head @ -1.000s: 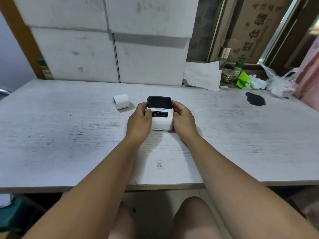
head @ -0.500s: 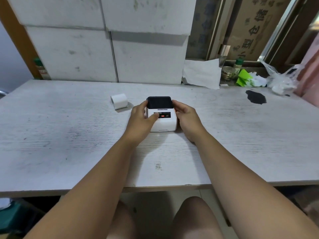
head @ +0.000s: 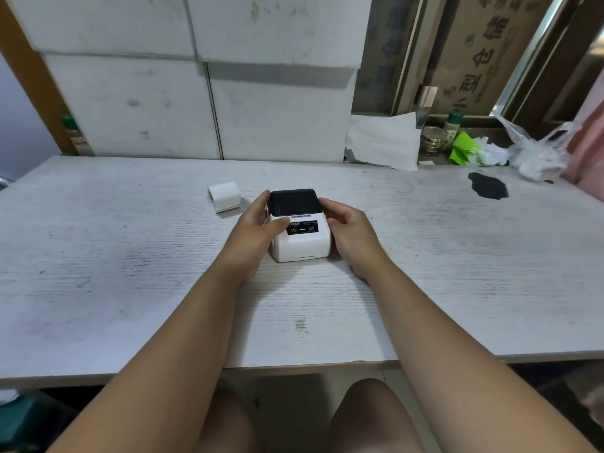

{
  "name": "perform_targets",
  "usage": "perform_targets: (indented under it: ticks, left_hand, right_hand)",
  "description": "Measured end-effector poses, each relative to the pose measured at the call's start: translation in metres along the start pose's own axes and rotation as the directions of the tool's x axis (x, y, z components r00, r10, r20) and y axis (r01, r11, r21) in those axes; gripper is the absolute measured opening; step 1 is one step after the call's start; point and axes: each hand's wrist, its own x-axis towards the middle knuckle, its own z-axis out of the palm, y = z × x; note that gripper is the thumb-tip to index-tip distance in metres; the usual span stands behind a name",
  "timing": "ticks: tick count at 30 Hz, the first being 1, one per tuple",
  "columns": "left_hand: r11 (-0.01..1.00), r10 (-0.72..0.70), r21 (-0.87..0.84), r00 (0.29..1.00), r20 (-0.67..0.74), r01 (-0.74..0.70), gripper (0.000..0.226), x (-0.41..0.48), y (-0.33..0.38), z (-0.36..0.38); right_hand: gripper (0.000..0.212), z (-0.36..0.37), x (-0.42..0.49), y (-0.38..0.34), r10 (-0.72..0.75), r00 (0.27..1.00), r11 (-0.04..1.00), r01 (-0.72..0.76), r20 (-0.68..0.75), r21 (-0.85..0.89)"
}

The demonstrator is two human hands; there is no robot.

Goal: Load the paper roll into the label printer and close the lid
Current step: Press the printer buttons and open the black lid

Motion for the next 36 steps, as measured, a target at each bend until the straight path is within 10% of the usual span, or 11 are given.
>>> perform_targets:
  ticks: [36]
  left_hand:
    - [0.991,-0.119,-0.081,0.984,-0.132,0.109,0.067,0.001,0.003,-0.003]
  right_hand:
    - [0.024,0.004,0.004,0.005,0.019,0.985,0.989,-0.044,-0.171,-0.141]
